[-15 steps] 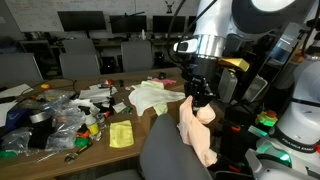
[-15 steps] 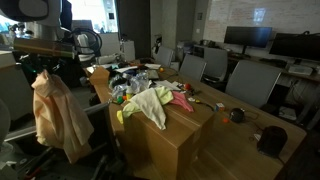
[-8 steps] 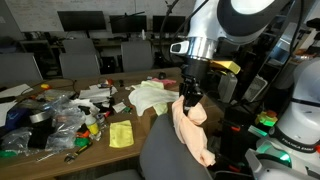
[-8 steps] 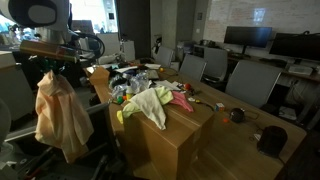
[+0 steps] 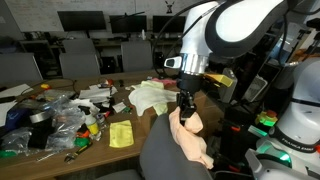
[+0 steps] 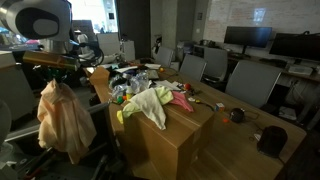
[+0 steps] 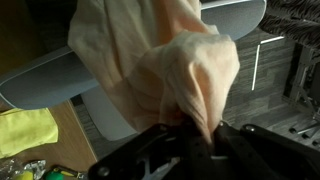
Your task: Pick up the cloths from the box and put them on the chair.
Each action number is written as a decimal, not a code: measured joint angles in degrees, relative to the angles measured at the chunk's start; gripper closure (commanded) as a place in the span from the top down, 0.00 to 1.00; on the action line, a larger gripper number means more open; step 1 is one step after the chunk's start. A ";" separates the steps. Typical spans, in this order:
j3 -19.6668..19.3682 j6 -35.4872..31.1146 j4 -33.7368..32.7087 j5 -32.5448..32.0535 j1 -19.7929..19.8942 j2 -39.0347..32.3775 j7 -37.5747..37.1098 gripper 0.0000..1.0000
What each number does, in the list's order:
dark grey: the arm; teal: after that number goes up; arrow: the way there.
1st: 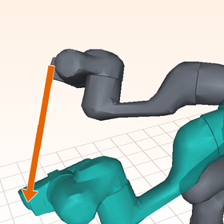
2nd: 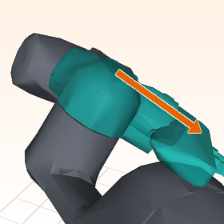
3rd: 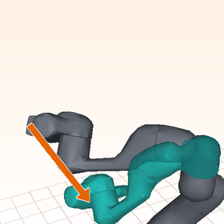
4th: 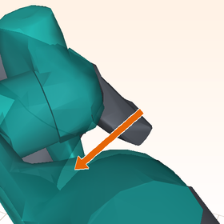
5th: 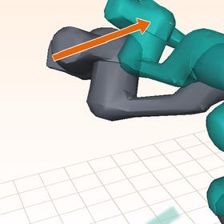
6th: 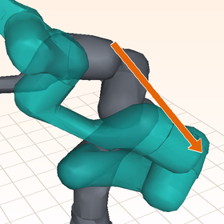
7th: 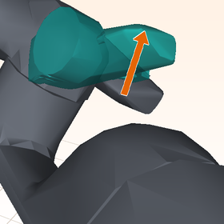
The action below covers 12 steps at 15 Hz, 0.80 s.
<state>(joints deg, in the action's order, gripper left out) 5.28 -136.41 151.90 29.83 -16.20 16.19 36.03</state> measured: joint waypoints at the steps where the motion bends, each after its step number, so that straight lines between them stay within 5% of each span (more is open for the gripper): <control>1: 0.25 -0.25 -0.22 0.00 0.00 -0.61 -0.40 0.03; 12: 2.18 -4.56 -5.13 1.64 -1.56 -3.61 -8.06 0.03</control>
<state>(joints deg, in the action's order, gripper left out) 7.46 -140.96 146.77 31.47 -17.76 12.58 27.97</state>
